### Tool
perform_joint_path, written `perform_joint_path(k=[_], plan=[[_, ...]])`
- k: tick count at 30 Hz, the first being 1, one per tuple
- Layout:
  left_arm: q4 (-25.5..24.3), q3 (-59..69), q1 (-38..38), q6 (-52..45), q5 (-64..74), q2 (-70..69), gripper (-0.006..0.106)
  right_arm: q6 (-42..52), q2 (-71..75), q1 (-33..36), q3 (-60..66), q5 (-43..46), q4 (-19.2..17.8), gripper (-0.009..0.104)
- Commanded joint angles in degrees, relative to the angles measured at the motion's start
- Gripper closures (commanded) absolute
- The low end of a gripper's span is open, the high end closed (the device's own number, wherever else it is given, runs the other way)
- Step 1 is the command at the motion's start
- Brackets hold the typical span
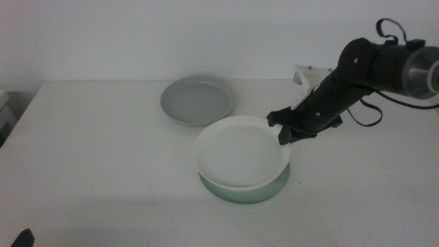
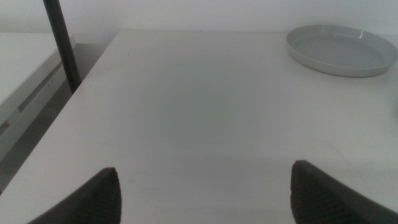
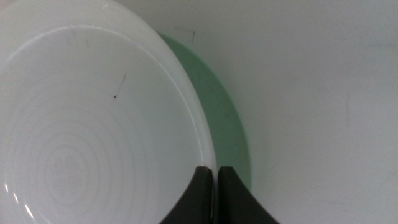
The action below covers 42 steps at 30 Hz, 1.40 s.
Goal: Stack the three bowls on top of each other.
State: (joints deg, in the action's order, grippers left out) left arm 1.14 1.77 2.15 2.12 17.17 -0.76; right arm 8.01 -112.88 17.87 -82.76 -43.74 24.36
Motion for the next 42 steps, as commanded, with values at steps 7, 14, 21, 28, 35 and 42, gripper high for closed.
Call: perform_joint_path(k=[7, 14, 21, 28, 35, 42], plan=[[0.0, -0.3, 0.1, 0.6, -4.5, -0.8, -0.004, 0.2, 0.6, 0.1, -1.2, 2.7, 0.3, 0.096], [0.0, -0.3, 0.1, 0.6, -4.5, -0.8, -0.004, 0.4, 0.3, 0.1, -1.2, 2.7, -0.1, 0.079], [0.0, -0.3, 0.1, 0.6, -4.5, -0.8, -0.004, 2.3, 3.9, 0.1, -1.2, 1.7, 1.2, 0.048], [0.0, -0.3, 0.1, 0.6, -4.5, -0.8, -0.004, 6.7, 18.3, 0.0, -1.1, -1.2, 0.4, 0.043], [0.0, -0.3, 0.1, 0.6, -4.5, -0.8, -0.004, 7.1, 34.4, 0.0, 4.5, -1.3, 0.4, 0.043], [0.0, -0.3, 0.1, 0.6, -4.5, -0.8, -0.004, 7.8, 53.7, 0.0, 15.0, -1.8, 0.4, 0.043]])
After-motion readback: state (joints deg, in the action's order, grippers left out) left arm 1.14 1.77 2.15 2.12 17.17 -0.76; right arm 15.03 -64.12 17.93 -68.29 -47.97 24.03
